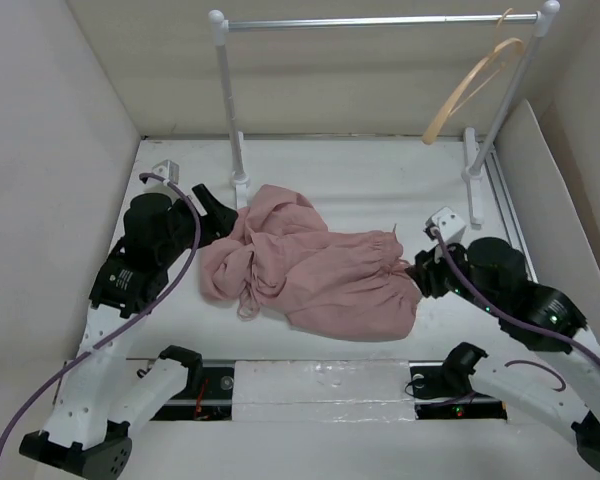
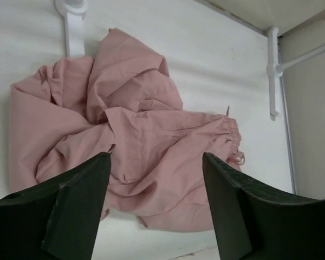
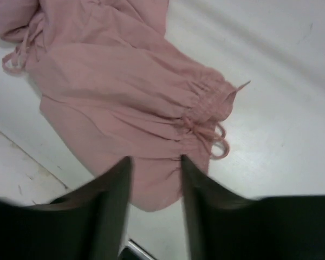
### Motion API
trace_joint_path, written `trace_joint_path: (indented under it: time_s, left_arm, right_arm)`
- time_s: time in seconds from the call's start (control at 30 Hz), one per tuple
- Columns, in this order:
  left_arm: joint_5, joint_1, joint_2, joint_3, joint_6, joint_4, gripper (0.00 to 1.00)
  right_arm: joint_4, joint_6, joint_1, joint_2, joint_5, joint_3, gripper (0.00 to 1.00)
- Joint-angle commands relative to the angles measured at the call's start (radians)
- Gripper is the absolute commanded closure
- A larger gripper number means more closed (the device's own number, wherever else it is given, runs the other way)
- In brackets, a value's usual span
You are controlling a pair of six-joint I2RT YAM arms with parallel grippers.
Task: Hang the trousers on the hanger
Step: Flatten out the trousers at the center of the board.
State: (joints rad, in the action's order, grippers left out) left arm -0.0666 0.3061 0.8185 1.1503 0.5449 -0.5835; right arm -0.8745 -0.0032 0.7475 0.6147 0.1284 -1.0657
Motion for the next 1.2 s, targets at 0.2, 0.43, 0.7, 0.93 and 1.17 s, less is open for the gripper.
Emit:
trace_joint_path:
  time_s: [0.2,0.43,0.7,0.93,1.17]
  left_arm:
    - [0.230,-0.001,0.100,-0.116,0.027,-0.006,0.29]
    - [0.232,-0.061,0.220,-0.268,0.043,0.143,0.17]
    - [0.225,-0.061,0.516,-0.271,-0.002,0.232,0.16]
    - [0.229,-0.061,0.660,-0.279,0.012,0.317,0.56]
    - [0.251,-0.061,0.630,-0.212,0.035,0.271,1.00]
  right_arm:
    - [0.319,-0.023,-0.293,0.311,-0.154,0.124,0.11]
    - [0.615,-0.007,-0.555,0.576,-0.397,0.227,0.08]
    - [0.752,0.045,-0.629,0.827,-0.473,0.214,0.06]
    - [0.865,0.101,-0.663,0.948,-0.565,0.283,0.31]
    - [0.887,0.124,-0.692,0.903,-0.670,0.263,1.00]
